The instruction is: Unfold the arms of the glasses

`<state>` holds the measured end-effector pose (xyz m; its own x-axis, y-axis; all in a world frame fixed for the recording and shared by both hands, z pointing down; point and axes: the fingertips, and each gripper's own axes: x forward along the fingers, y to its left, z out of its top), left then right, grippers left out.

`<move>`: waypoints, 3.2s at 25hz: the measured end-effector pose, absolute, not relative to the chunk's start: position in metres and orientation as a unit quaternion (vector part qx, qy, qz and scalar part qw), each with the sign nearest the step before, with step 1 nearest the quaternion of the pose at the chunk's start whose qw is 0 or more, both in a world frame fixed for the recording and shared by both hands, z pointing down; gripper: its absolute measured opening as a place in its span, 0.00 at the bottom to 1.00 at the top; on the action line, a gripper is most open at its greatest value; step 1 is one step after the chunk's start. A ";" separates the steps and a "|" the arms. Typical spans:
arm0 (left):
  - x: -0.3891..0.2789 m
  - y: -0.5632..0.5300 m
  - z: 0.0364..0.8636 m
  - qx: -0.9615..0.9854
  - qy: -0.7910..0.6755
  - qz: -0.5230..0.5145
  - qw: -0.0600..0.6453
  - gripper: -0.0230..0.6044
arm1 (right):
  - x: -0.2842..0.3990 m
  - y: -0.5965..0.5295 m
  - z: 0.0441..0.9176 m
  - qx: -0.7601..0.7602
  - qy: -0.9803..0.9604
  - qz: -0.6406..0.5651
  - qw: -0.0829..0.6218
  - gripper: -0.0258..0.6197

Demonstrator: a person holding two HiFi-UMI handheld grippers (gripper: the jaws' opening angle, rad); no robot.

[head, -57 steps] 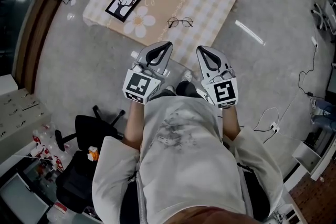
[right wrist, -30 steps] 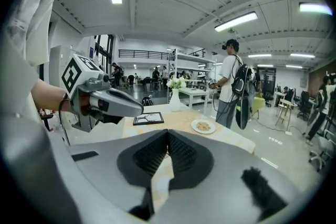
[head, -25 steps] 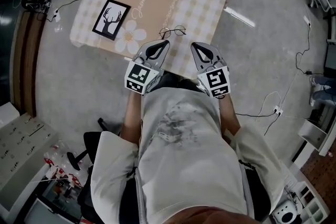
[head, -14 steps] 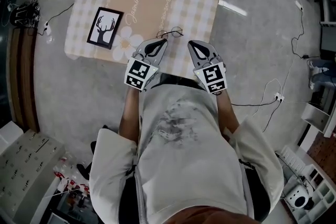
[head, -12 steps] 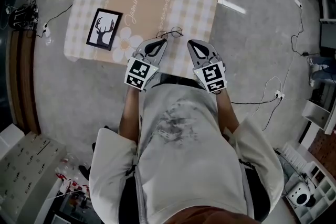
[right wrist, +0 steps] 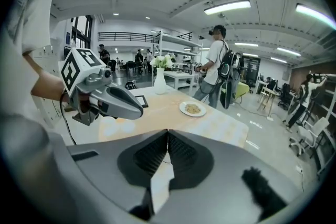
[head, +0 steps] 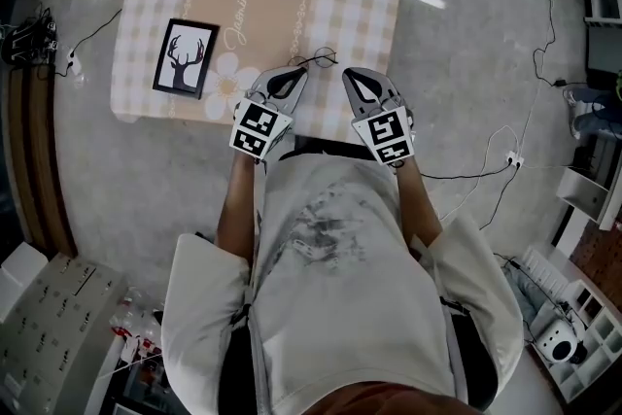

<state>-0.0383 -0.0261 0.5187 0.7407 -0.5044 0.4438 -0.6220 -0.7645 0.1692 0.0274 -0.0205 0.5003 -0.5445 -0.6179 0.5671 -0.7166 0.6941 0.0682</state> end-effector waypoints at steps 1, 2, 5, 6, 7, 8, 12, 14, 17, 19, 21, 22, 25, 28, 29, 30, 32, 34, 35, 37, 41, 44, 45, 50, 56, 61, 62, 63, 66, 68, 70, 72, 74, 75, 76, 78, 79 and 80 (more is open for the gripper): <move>-0.038 -0.027 0.520 0.919 -0.304 0.195 0.157 0.05 | 0.027 -0.021 0.502 0.381 -0.874 0.088 0.288 0.06; -0.038 -0.027 0.522 0.919 -0.303 0.199 0.158 0.05 | 0.028 -0.022 0.503 0.381 -0.874 0.089 0.289 0.06; -0.038 -0.031 0.531 0.918 -0.302 0.207 0.155 0.05 | 0.029 -0.025 0.508 0.377 -0.874 0.092 0.293 0.06; -0.038 -0.032 0.533 0.917 -0.302 0.209 0.155 0.05 | 0.029 -0.026 0.510 0.375 -0.874 0.093 0.294 0.07; -0.037 -0.034 0.534 0.917 -0.301 0.210 0.155 0.05 | 0.029 -0.027 0.512 0.372 -0.875 0.094 0.295 0.06; -0.037 -0.037 0.534 0.917 -0.301 0.212 0.155 0.05 | 0.029 -0.028 0.514 0.369 -0.876 0.094 0.296 0.07; -0.034 -0.042 0.543 0.913 -0.301 0.227 0.155 0.05 | 0.029 -0.034 0.521 0.356 -0.879 0.095 0.301 0.07; -0.033 -0.042 0.548 0.911 -0.297 0.238 0.156 0.05 | 0.029 -0.036 0.525 0.351 -0.880 0.098 0.304 0.07; -0.029 -0.044 0.554 0.909 -0.295 0.249 0.156 0.05 | 0.029 -0.038 0.532 0.344 -0.881 0.103 0.307 0.07; -0.027 -0.044 0.558 0.908 -0.295 0.254 0.157 0.05 | 0.031 -0.040 0.535 0.340 -0.881 0.101 0.313 0.07; -0.025 -0.044 0.562 0.906 -0.295 0.258 0.159 0.05 | 0.034 -0.041 0.538 0.335 -0.880 0.096 0.321 0.07; -0.025 -0.044 0.563 0.905 -0.295 0.260 0.160 0.05 | 0.034 -0.042 0.539 0.333 -0.880 0.096 0.324 0.07; -0.024 -0.045 0.567 0.903 -0.297 0.263 0.164 0.05 | 0.036 -0.043 0.542 0.329 -0.880 0.101 0.327 0.07; -0.022 -0.045 0.570 0.901 -0.296 0.270 0.164 0.05 | 0.038 -0.044 0.544 0.328 -0.880 0.102 0.328 0.07; -0.022 -0.045 0.571 0.901 -0.296 0.272 0.163 0.05 | 0.039 -0.045 0.545 0.327 -0.880 0.103 0.328 0.07; -0.022 -0.045 0.572 0.901 -0.295 0.275 0.163 0.05 | 0.039 -0.045 0.546 0.326 -0.880 0.103 0.329 0.07; -0.021 -0.045 0.574 0.900 -0.294 0.278 0.164 0.05 | 0.041 -0.046 0.547 0.325 -0.880 0.105 0.330 0.07; -0.020 -0.046 0.576 0.899 -0.293 0.281 0.165 0.05 | 0.041 -0.046 0.549 0.324 -0.880 0.106 0.330 0.07; -0.020 -0.046 0.577 0.899 -0.292 0.283 0.164 0.05 | 0.041 -0.046 0.550 0.324 -0.880 0.106 0.330 0.07; -0.019 -0.047 0.579 0.899 -0.289 0.286 0.163 0.06 | 0.042 -0.047 0.552 0.323 -0.881 0.106 0.330 0.07; -0.020 -0.046 0.588 0.894 -0.287 0.299 0.168 0.07 | 0.042 -0.049 0.555 0.320 -0.880 0.109 0.333 0.07; -0.018 -0.046 0.594 0.893 -0.282 0.306 0.168 0.07 | 0.042 -0.050 0.558 0.318 -0.880 0.111 0.335 0.07; -0.017 -0.047 0.594 0.894 -0.280 0.308 0.167 0.07 | 0.042 -0.051 0.558 0.317 -0.880 0.112 0.336 0.07; -0.013 -0.049 0.599 0.893 -0.271 0.321 0.164 0.08 | 0.042 -0.053 0.563 0.313 -0.879 0.116 0.341 0.07; -0.008 -0.052 0.608 0.890 -0.258 0.341 0.157 0.11 | 0.043 -0.056 0.568 0.306 -0.879 0.120 0.347 0.07; -0.006 -0.055 0.615 0.888 -0.248 0.356 0.150 0.12 | 0.042 -0.059 0.571 0.301 -0.879 0.123 0.348 0.07; -0.005 -0.056 0.616 0.888 -0.246 0.359 0.149 0.12 | 0.042 -0.059 0.572 0.300 -0.880 0.123 0.348 0.07; -0.005 -0.057 0.617 0.888 -0.243 0.362 0.148 0.13 | 0.042 -0.060 0.573 0.299 -0.880 0.124 0.349 0.07; -0.003 -0.058 0.622 0.887 -0.236 0.369 0.145 0.13 | 0.041 -0.062 0.575 0.296 -0.880 0.125 0.350 0.07; -0.002 -0.058 0.624 0.887 -0.232 0.373 0.145 0.14 | 0.040 -0.063 0.576 0.295 -0.880 0.126 0.351 0.07; -0.001 -0.057 0.626 0.887 -0.227 0.376 0.144 0.14 | 0.040 -0.064 0.577 0.294 -0.880 0.127 0.351 0.07; -0.001 -0.057 0.627 0.887 -0.222 0.378 0.143 0.15 | 0.039 -0.065 0.577 0.293 -0.880 0.127 0.352 0.07; 0.000 -0.057 0.628 0.887 -0.218 0.381 0.143 0.16 | 0.039 -0.067 0.577 0.293 -0.880 0.127 0.352 0.07; 0.000 -0.057 0.629 0.887 -0.216 0.383 0.142 0.16 | 0.038 -0.067 0.578 0.293 -0.880 0.127 0.353 0.07; 0.000 -0.056 0.631 0.887 -0.213 0.385 0.142 0.16 | 0.038 -0.067 0.578 0.292 -0.880 0.127 0.353 0.07; 0.001 -0.056 0.633 0.886 -0.209 0.389 0.142 0.17 | 0.038 -0.067 0.579 0.291 -0.880 0.128 0.354 0.07; 0.001 -0.055 0.634 0.886 -0.207 0.391 0.142 0.17 | 0.038 -0.068 0.580 0.290 -0.880 0.127 0.355 0.07; 0.001 -0.055 0.635 0.885 -0.206 0.393 0.141 0.17 | 0.038 -0.068 0.580 0.288 -0.880 0.127 0.356 0.07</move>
<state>0.0012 -0.0551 0.6349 0.6074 -0.2530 0.7530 -0.4747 -0.8756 0.0887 0.0377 -0.0676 0.5804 -0.5799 -0.4169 0.6999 -0.5980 0.8013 -0.0181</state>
